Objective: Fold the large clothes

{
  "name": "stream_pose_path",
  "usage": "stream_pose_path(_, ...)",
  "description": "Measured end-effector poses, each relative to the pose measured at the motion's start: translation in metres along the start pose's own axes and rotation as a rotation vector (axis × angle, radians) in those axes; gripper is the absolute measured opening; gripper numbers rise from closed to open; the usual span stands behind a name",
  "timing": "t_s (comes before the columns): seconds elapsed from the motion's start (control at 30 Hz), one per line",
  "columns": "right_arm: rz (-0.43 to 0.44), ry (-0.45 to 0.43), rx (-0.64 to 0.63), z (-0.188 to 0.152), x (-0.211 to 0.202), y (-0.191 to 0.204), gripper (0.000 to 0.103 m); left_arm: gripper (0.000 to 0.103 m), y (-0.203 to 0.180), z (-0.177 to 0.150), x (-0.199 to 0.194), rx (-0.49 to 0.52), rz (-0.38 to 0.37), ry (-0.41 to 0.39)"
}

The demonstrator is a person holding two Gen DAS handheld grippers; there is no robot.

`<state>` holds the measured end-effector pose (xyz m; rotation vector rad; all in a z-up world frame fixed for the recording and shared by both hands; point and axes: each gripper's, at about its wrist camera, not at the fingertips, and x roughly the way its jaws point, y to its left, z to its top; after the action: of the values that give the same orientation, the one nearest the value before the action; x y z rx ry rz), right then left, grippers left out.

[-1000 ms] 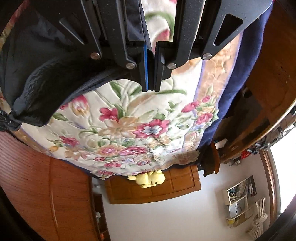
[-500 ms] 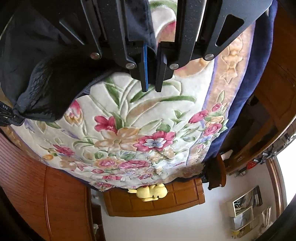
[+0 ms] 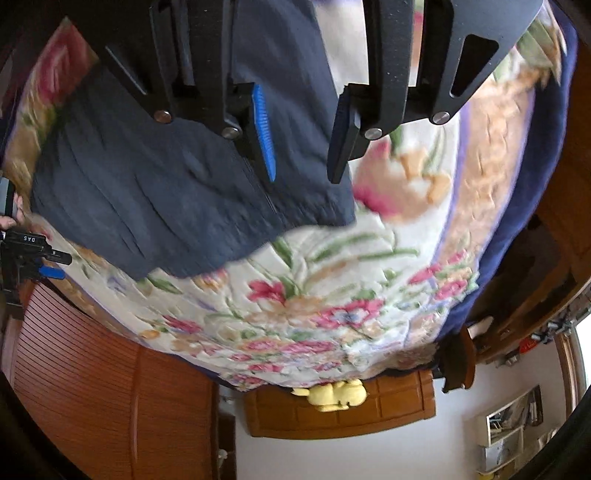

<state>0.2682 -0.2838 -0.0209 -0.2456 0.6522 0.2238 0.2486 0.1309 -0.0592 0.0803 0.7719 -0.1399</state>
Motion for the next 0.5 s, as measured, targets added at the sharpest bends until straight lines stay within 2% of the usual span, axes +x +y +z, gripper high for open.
stream_pose_path(0.1, 0.021, 0.036, -0.001, -0.034, -0.021, 0.001, 0.073, 0.031, -0.010, -0.032, -0.006, 0.007, -0.014, 0.031)
stream_pose_path(0.2, 0.061, 0.053, 0.019, -0.057, -0.040, -0.003, 0.082, 0.031, -0.018, -0.063, -0.009, 0.012, 0.002, 0.066)
stream_pose_path(0.27, 0.042, 0.059, 0.014, -0.067, -0.051, -0.002, 0.086, 0.031, -0.021, -0.080, -0.012, 0.016, 0.006, 0.082)
stream_pose_path(0.5, 0.049, 0.052, 0.029, -0.082, -0.079, 0.008, 0.088, 0.033, -0.022, -0.118, -0.017, -0.014, 0.001, 0.124)
